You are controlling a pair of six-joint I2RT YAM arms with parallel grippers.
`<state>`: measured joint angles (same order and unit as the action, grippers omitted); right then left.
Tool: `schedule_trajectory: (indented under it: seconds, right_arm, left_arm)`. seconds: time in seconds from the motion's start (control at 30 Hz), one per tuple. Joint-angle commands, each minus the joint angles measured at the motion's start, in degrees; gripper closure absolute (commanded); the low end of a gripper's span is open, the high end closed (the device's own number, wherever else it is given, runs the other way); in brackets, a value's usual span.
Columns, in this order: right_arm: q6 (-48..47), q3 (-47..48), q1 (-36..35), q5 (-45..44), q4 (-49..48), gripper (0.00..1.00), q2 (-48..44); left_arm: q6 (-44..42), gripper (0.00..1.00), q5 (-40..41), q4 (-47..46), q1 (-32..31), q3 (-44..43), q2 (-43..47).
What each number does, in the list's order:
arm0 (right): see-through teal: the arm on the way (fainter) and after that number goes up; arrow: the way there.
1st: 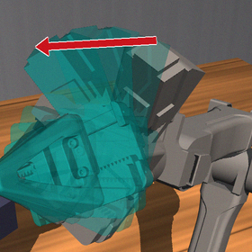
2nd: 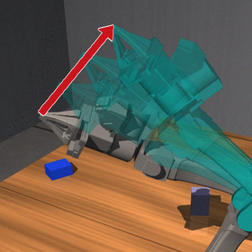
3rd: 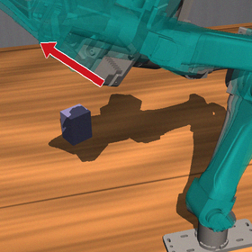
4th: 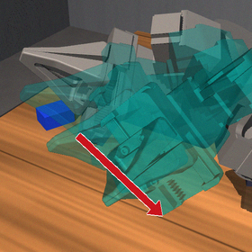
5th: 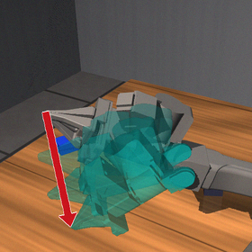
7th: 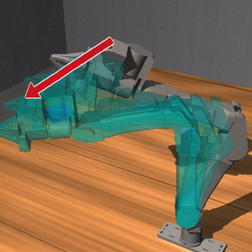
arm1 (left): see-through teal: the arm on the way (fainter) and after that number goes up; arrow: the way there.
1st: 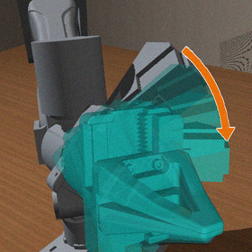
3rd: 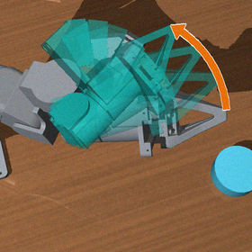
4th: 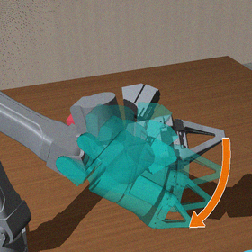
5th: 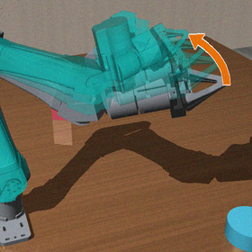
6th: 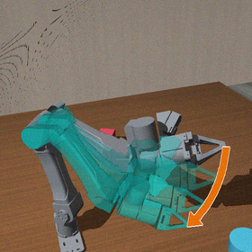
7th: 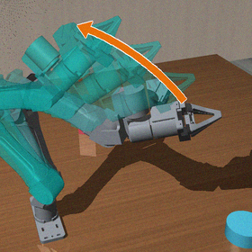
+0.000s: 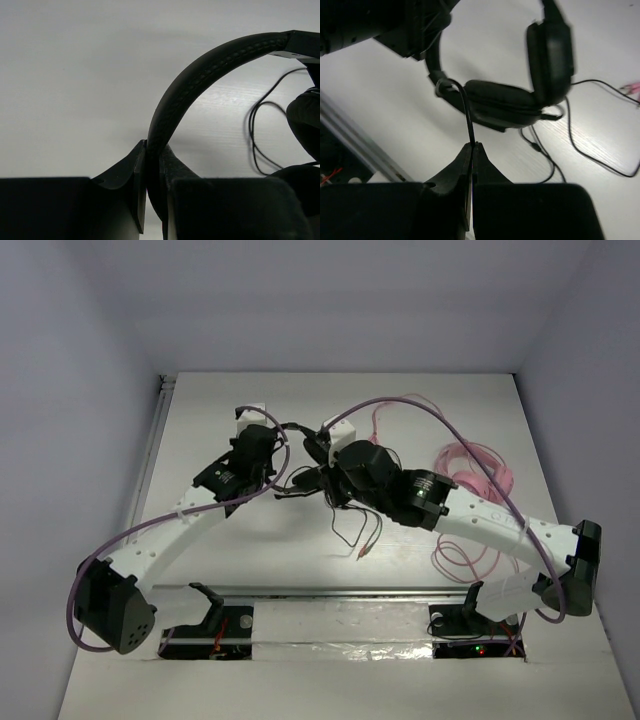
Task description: Wrap the headphones
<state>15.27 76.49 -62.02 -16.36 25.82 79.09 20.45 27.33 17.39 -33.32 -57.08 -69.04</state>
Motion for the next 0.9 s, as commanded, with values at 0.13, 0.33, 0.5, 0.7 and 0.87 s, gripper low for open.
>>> schedule_trajectory:
  seconds: [0.13,0.33,0.5,0.7,0.87]
  right_arm:
    - [-5.5,6.2,0.0,-14.2,3.5,1.0,0.9]
    - [-10.3,5.9,1.0,-20.9,-0.8,1.0,3.1]
    - [-14.2,4.7,3.6,-26.6,-6.3,1.0,3.7]
    - [-14.7,4.0,5.9,-25.2,-12.1,1.0,3.8]
    - [-13.8,1.7,10.6,-22.8,-14.9,0.9,3.5]
  left_arm:
    - [-6.8,1.0,-3.4,3.8,-0.8,-1.2,3.5]
    - [-10.6,1.0,-10.5,4.9,-0.8,-1.7,5.2]
    - [-12.5,1.0,-18.4,5.0,-1.3,-1.4,6.5]
    - [-13.9,1.0,-22.8,3.1,-1.3,0.1,6.2]
    - [-13.8,1.0,-25.0,2.7,-1.3,-0.9,6.5]
